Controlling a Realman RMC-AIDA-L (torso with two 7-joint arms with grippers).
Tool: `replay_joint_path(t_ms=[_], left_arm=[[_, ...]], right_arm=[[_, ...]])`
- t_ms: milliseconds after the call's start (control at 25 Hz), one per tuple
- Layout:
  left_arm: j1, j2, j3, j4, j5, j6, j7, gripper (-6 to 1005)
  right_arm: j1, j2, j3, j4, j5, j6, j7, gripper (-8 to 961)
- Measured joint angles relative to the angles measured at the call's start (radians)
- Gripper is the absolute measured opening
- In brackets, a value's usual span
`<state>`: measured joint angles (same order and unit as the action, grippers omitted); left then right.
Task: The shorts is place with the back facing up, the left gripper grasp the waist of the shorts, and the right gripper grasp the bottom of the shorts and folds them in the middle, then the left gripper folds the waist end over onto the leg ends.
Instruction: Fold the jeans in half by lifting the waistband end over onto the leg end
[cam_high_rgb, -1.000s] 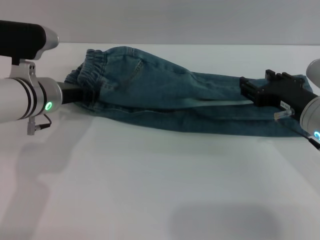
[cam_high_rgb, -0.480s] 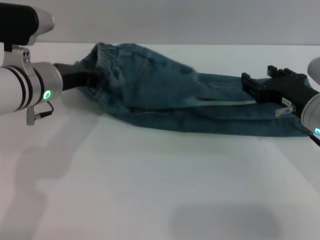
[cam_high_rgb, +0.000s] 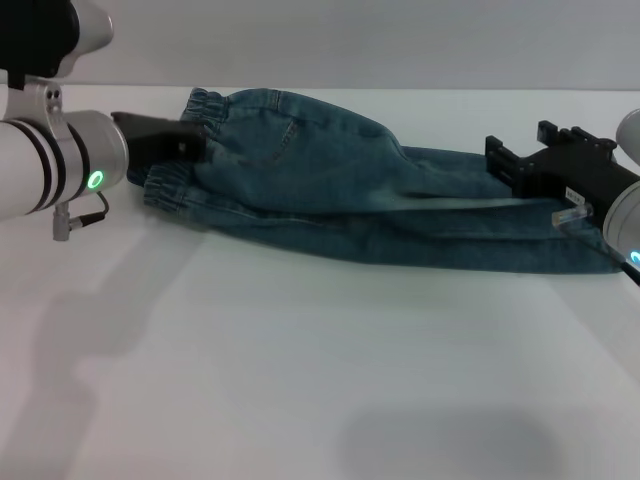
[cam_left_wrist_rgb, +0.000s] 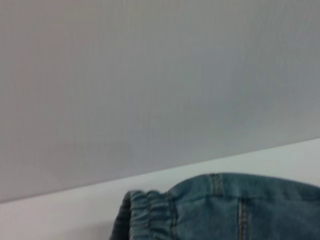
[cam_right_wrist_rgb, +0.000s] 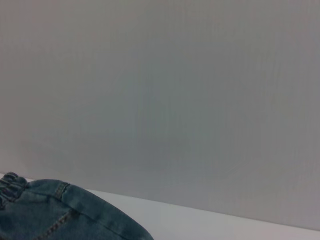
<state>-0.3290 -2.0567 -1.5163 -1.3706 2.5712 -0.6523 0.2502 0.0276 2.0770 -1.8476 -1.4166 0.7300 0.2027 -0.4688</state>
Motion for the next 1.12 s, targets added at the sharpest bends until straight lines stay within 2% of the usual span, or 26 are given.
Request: replay_joint_path(t_ms=[360,600,1120], left_arm=[[-0.003,-0.002,-0.046,0.062,0.005,-0.001,0.000,113],[-0.065,-0.001,-0.062,0.169,0.011,-0.039,0.000,182],[-0.071,-0.001,-0.061,0.169,0.030,-0.035,0.026,618]], right_arm=[[0.000,0.000,0.000,0.008,0.000,0.004,-0.001,617],[0.000,0.000,-0.002,0.009,0.000,0.005,-0.001,617],[0.000,-0.002,-0.005,0.010,0.006,0.019,-0.001,617]])
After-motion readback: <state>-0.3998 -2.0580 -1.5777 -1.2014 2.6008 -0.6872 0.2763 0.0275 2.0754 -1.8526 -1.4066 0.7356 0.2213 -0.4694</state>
